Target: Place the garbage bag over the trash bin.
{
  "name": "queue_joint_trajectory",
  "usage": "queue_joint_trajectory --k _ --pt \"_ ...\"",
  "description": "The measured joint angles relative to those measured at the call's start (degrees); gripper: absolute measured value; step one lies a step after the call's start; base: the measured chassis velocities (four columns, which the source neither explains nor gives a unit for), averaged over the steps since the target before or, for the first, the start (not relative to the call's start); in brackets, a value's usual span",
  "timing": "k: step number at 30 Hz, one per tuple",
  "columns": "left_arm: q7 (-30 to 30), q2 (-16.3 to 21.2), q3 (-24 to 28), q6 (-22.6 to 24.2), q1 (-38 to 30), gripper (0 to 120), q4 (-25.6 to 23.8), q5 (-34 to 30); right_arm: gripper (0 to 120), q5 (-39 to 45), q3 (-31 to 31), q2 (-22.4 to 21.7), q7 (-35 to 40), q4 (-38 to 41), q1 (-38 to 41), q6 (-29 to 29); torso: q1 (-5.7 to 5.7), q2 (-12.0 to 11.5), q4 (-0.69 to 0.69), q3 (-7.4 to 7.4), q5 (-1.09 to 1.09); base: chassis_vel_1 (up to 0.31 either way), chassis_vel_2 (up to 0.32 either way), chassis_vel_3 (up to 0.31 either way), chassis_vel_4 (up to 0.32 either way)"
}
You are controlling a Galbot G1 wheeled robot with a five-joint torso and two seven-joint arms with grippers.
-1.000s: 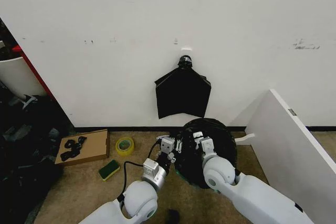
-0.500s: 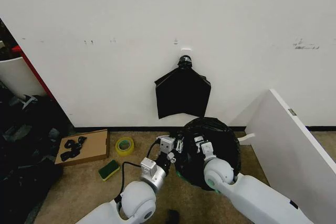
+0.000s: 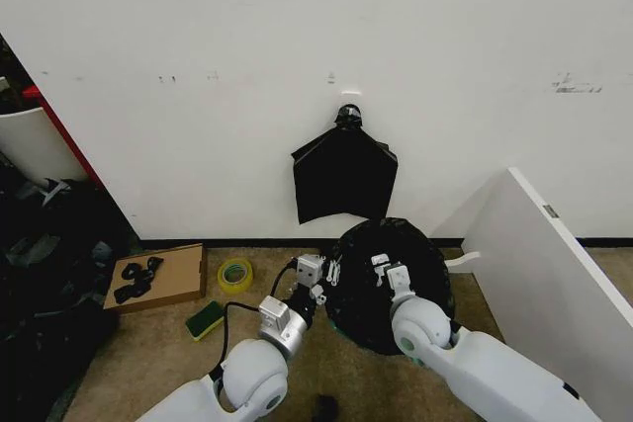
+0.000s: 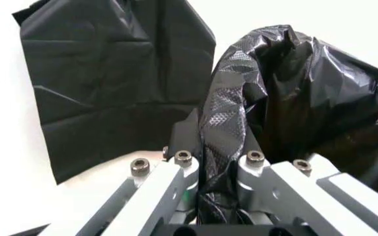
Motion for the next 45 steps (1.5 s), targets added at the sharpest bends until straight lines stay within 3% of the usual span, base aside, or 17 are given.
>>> queue_joint_trajectory --k 16,26,33,36,41,45 --pt "1.92 1.40 0.61 -0.59 1.47 4 -2.28 -0.24 0 -1.66 -1.08 2.60 -0.84 -6.74 1.89 1.42 0.00 -0.01 0.02 0.01 0.01 0.000 0.000 0.000 0.000" --pt "0.42 -0.22 0.23 -0.35 -0.14 4 1.19 0.85 0 -1.59 0.31 -0.88 -0.85 2.09 -0.77 0.33 0.00 -0.01 0.02 0.01 0.00 0.000 0.000 0.000 0.000" --pt "-0.63 -1.38 -2.62 -0.32 -0.76 4 4.48 0.31 0 -2.55 4.55 -3.13 -2.56 7.45 -4.96 0.31 0.00 -0.01 0.01 0.01 0.01 0.000 0.000 0.000 0.000" --pt "-1.04 -1.80 -4.65 -0.31 -0.97 4 5.64 -0.87 0 -3.14 7.92 -4.50 -4.49 9.70 -7.70 1.75 0.00 -0.01 0.01 0.01 0.01 0.000 0.000 0.000 0.000" --pt "-2.03 -2.44 -8.15 0.46 -1.11 4 7.29 -4.58 0 -8.68 12.27 -7.34 -9.64 14.18 -12.42 9.01 0.00 -0.01 0.01 0.01 0.00 0.000 0.000 0.000 0.000" --pt "-3.68 -2.64 -10.24 2.74 -0.16 4 7.04 -10.21 0 -9.06 14.69 -7.53 -10.28 17.10 -15.22 11.61 0.00 -0.01 0.02 0.01 0.00 0.000 0.000 0.000 0.000"
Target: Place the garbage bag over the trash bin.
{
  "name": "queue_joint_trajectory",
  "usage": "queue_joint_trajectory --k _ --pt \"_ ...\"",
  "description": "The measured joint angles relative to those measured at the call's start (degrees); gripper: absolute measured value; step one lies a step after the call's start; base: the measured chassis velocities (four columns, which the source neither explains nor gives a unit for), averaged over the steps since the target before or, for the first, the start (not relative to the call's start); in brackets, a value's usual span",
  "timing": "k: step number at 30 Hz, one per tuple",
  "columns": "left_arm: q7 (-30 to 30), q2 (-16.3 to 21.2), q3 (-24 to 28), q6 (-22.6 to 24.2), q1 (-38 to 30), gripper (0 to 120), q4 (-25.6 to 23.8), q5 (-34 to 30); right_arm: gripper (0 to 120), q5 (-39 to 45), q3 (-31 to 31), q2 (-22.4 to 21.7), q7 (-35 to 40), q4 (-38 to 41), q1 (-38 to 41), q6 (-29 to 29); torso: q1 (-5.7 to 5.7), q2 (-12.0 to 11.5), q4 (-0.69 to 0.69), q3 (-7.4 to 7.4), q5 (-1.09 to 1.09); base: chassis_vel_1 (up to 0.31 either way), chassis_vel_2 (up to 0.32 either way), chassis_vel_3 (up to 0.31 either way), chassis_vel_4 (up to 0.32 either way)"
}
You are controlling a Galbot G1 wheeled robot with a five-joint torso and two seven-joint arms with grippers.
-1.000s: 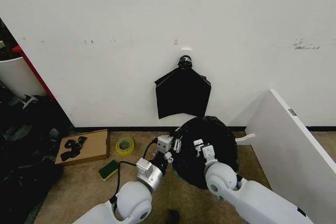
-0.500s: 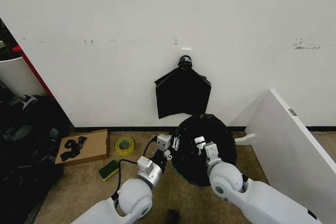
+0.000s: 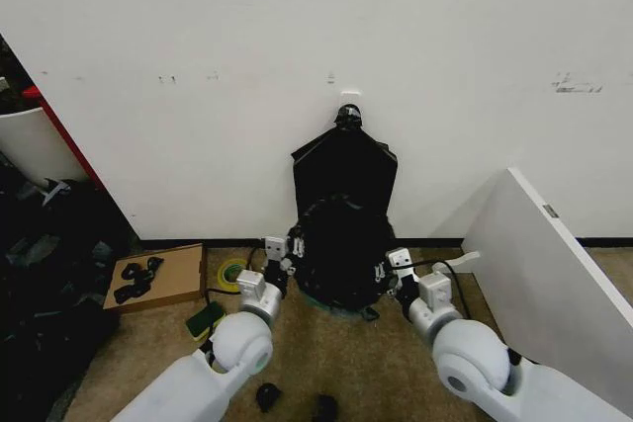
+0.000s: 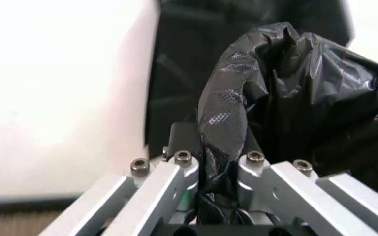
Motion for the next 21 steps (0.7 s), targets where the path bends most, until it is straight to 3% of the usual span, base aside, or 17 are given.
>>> queue_joint_trajectory --k 4,6,10,14,21 --pt "-2.96 -0.86 -2.35 4.09 0.91 4 -1.00 -11.21 1 -1.45 4.64 0.87 -2.09 2.17 -4.77 3.46 0.00 0.00 -0.01 0.00 0.01 0.000 0.000 0.000 0.000" --pt "-4.45 -1.44 -3.54 6.52 1.50 4 -1.61 -17.78 10 -2.13 6.39 1.53 -2.36 3.05 -6.49 4.14 0.00 0.00 -0.03 0.00 0.00 0.000 0.000 0.000 0.000" --pt "-5.23 -2.22 -5.15 8.18 2.81 4 -1.93 -22.85 22 -3.11 8.17 3.47 -2.49 3.38 -7.70 5.02 0.00 0.00 0.00 0.00 0.01 0.000 0.000 0.000 0.000" --pt "-5.78 -3.96 -6.45 8.85 4.28 4 -0.70 -23.77 40 -5.57 10.93 7.76 -3.17 2.93 -9.82 6.53 0.00 0.01 -0.01 0.00 0.01 0.000 0.000 0.000 0.000" --pt "-7.82 -5.99 -6.94 10.57 4.44 4 1.28 -22.10 63 -7.60 13.20 10.93 -3.90 1.97 -12.31 7.56 0.00 0.01 -0.01 0.00 0.01 0.000 0.000 0.000 0.000"
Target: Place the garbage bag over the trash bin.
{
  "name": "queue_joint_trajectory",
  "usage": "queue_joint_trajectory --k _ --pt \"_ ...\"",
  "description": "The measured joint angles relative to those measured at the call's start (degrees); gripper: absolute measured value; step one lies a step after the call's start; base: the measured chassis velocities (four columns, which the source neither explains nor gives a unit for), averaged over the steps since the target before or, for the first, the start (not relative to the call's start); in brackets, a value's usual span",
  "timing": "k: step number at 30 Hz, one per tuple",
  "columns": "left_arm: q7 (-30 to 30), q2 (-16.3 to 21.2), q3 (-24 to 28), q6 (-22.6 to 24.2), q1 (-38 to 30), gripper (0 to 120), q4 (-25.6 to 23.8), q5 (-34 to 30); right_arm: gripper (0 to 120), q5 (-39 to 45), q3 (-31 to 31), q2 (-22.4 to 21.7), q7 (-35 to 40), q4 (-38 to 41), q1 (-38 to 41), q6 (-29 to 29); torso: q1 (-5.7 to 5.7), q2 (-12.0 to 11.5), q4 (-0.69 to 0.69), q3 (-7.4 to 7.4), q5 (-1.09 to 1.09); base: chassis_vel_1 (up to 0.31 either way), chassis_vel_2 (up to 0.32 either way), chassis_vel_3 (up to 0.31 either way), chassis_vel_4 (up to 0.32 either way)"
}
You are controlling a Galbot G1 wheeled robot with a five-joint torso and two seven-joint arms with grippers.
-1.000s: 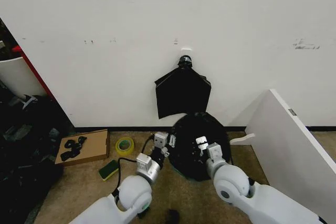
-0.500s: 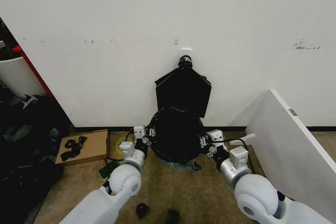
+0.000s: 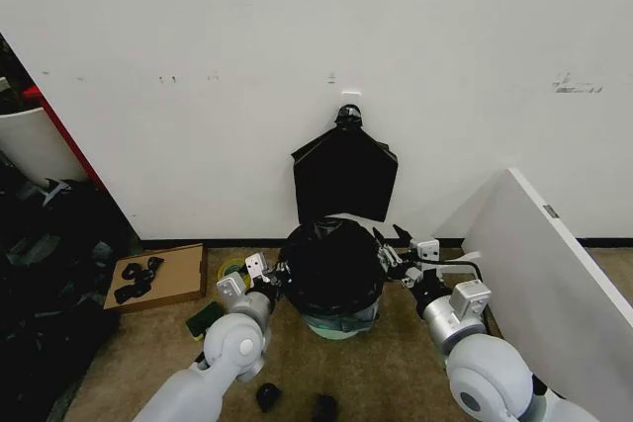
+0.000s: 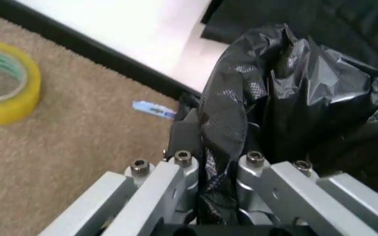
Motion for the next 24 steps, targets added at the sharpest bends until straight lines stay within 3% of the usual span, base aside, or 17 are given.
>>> queue_joint_trajectory --k 3,9,11,15,21,24 --pt "-0.04 -0.23 0.06 0.21 -0.08 4 0.65 0.26 71 -0.34 0.49 0.54 -0.12 0.01 -0.86 0.12 0.00 0.00 0.00 0.00 -0.01 0.000 0.000 0.000 0.000" --pt "1.07 -0.52 0.35 0.26 -0.35 26 2.89 -0.03 95 -0.86 1.08 1.11 -0.23 0.78 -2.44 0.26 0.00 0.00 0.00 0.00 -0.01 0.000 0.000 0.000 0.000" --pt "1.11 -0.58 0.31 0.24 -0.32 27 3.00 0.08 97 -0.94 1.08 1.08 -0.28 0.87 -2.54 0.26 0.00 0.00 0.00 0.00 -0.01 0.000 0.000 0.000 0.000" --pt "1.10 -0.31 -0.18 0.44 0.15 48 1.41 0.87 100 -1.24 1.08 1.02 -0.37 1.03 -2.54 0.22 0.00 0.01 0.00 0.00 -0.01 0.000 0.000 0.000 0.000" --pt "0.25 0.97 -0.70 1.40 0.87 65 -1.05 1.42 100 -1.29 0.70 1.29 -0.37 0.77 -2.24 0.12 0.00 0.00 0.00 0.00 -0.01 0.000 0.000 0.000 0.000" --pt "0.16 2.57 -0.93 1.60 2.38 79 -2.99 3.39 100 -1.29 0.67 1.82 -0.56 0.65 -2.21 0.47 0.00 0.00 0.00 0.00 -0.01 0.000 0.000 0.000 0.000"
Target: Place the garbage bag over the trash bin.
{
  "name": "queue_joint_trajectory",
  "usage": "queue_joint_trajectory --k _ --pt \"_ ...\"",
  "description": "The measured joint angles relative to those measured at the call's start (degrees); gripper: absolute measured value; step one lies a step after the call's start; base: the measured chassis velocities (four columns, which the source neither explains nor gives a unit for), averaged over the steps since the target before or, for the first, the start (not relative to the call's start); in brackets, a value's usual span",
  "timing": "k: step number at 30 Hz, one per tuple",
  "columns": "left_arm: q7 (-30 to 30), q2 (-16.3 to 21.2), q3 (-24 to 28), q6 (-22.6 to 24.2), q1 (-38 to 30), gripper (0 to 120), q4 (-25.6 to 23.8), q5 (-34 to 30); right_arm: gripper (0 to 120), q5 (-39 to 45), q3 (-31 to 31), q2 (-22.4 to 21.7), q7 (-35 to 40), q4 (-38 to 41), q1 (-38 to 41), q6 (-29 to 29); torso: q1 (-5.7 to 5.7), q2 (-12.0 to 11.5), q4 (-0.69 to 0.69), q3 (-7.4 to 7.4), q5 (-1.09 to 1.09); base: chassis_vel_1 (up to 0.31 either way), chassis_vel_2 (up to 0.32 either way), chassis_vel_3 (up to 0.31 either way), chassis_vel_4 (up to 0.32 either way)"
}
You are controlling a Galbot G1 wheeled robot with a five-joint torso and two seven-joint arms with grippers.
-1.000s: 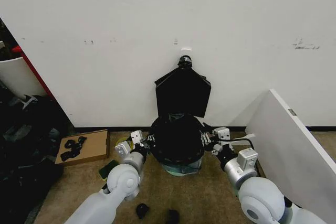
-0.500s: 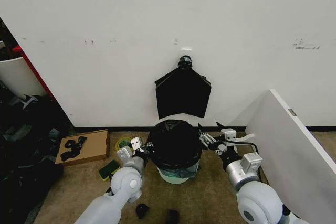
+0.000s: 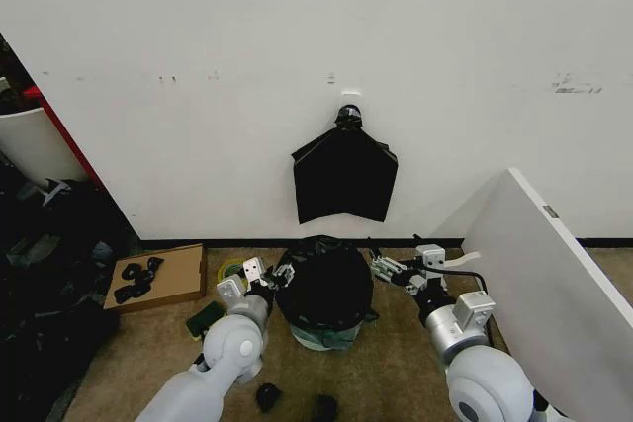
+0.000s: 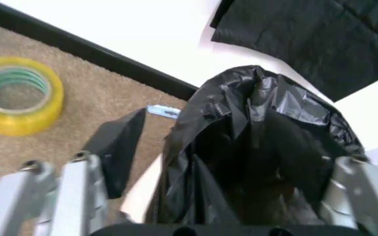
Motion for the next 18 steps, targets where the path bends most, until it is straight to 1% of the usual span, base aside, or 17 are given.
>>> queue_joint_trajectory --k 2,3,5,6,7,8,9,10,11,12,14,15,16,18 --pt "0.18 0.72 -0.02 -0.55 1.25 88 -1.41 3.79 100 -0.44 0.20 0.52 -0.09 -0.33 -0.01 0.48 0.00 0.00 0.00 0.00 -0.01 0.000 0.000 0.000 0.000" --pt "0.18 0.72 -0.02 -0.55 1.25 88 -1.41 3.79 100 -0.44 0.20 0.52 -0.09 -0.33 -0.01 0.48 0.00 0.00 0.00 0.00 -0.01 0.000 0.000 0.000 0.000" --pt "0.49 1.05 -0.07 -2.59 2.29 93 -2.41 8.45 100 -1.69 0.58 1.01 -0.28 -0.98 -0.16 1.10 0.00 0.00 0.00 0.00 -0.01 0.000 0.000 0.000 0.000" --pt "1.06 1.28 -0.34 -5.66 3.56 98 -3.47 15.16 100 -4.02 1.22 1.76 -0.59 -2.20 -0.51 2.19 0.00 0.00 0.00 0.00 -0.01 0.000 0.000 0.000 0.000" --pt "1.23 1.35 -0.41 -6.35 3.83 98 -3.66 16.71 100 -4.77 1.44 2.03 -0.76 -2.61 -0.66 2.72 0.00 0.00 0.00 0.00 0.00 0.000 0.000 0.000 0.000" --pt "2.25 1.51 -0.79 -10.00 5.30 100 -4.33 23.62 100 -7.88 2.50 3.11 -1.68 -4.21 -1.49 5.53 0.00 0.00 0.00 0.00 0.02 0.000 0.000 0.000 0.000" --pt "3.32 1.58 -1.11 -13.07 6.70 100 -4.86 28.46 100 -10.27 3.50 4.12 -2.48 -5.43 -2.46 8.08 0.00 0.00 0.01 0.00 0.00 0.000 0.000 0.000 0.000" --pt "4.06 1.62 -1.30 -14.83 7.68 100 -5.24 31.08 100 -11.44 4.05 4.70 -2.84 -6.00 -3.09 9.39 0.00 0.00 0.00 0.00 0.00 0.000 0.000 0.000 0.000" --pt "4.06 1.62 -1.30 -14.83 7.68 100 -5.24 31.08 100 -11.44 4.05 4.70 -2.84 -6.00 -3.09 9.39 0.00 0.00 0.00 0.00 0.00 0.000 0.000 0.000 0.000" --pt "5.93 1.57 -1.64 -17.99 9.78 100 -6.12 34.77 100 -13.86 5.47 6.00 -3.65 -7.04 -4.81 12.25 0.00 0.00 0.00 0.01 0.01 0.000 0.000 0.000 0.000" --pt "8.73 0.82 -2.79 -22.21 13.68 100 -7.57 38.74 100 -15.96 9.03 8.65 -5.85 -7.51 -8.17 15.57 0.00 0.00 -0.01 0.00 0.00 0.000 0.000 0.000 0.000" --pt "9.52 0.34 -3.69 -23.48 15.33 100 -8.04 40.33 100 -16.14 10.41 9.71 -6.92 -7.41 -9.47 16.49 0.00 0.00 -0.02 0.00 -0.01 0.000 0.000 0.000 0.000" --pt "9.52 0.34 -3.69 -23.48 15.33 100 -8.04 40.33 100 -16.14 10.41 9.71 -6.92 -7.41 -9.47 16.49 0.00 0.00 -0.02 0.00 -0.01 0.000 0.000 0.000 0.000" --pt "11.18 -1.41 -7.19 -26.65 20.30 100 -9.32 45.32 100 -16.16 13.47 12.08 -9.39 -6.62 -13.15 19.36 0.00 0.00 -0.01 0.00 0.01 0.000 0.000 0.000 0.000"
